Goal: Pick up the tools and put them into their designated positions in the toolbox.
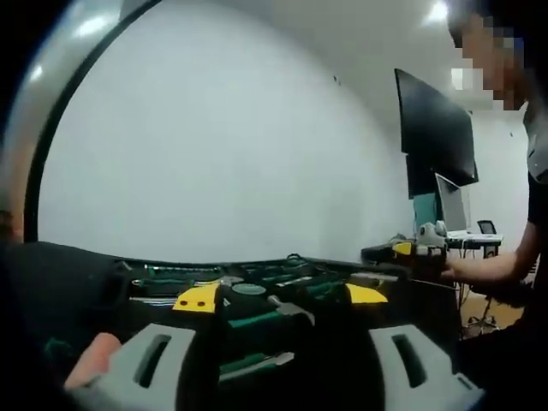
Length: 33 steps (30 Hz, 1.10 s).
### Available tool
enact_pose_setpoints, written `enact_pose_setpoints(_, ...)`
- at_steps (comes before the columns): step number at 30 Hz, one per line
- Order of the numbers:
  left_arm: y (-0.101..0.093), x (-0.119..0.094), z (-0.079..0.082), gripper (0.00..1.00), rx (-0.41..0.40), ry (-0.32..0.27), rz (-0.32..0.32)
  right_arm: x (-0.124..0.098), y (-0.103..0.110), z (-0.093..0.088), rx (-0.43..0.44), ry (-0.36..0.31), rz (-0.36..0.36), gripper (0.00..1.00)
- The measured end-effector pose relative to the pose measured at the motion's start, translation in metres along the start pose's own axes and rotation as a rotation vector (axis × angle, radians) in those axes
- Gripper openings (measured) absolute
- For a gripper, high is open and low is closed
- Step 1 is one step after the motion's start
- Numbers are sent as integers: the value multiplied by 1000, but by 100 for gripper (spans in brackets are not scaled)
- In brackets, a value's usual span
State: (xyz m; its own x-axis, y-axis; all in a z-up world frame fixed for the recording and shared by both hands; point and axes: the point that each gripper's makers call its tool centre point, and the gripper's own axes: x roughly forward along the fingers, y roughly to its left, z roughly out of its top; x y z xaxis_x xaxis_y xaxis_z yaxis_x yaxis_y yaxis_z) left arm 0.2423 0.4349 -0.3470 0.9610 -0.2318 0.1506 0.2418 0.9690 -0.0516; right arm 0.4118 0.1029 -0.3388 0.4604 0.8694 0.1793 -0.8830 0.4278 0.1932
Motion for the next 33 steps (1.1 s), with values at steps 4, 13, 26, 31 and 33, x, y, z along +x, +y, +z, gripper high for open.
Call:
enact_pose_setpoints(4,6,-4,14,48,4,-65,29,1,0,-1,4,4,1,45)
enact_pose_setpoints(13,11,-3,12,46,-28,-61,45,-2,-2,0,26,0,-19,44)
enact_pose_setpoints(26,9,0,-1,49,-17,2,41,-3,2,-2,22,9,-16,44)
enact_pose_setpoints(31,8,1,-4,49,-14,17,35,-3,3,-2,18,11,-16,44)
enact_pose_setpoints(33,8,1,-5,49,-12,21,35,-3,4,-3,15,13,-17,44)
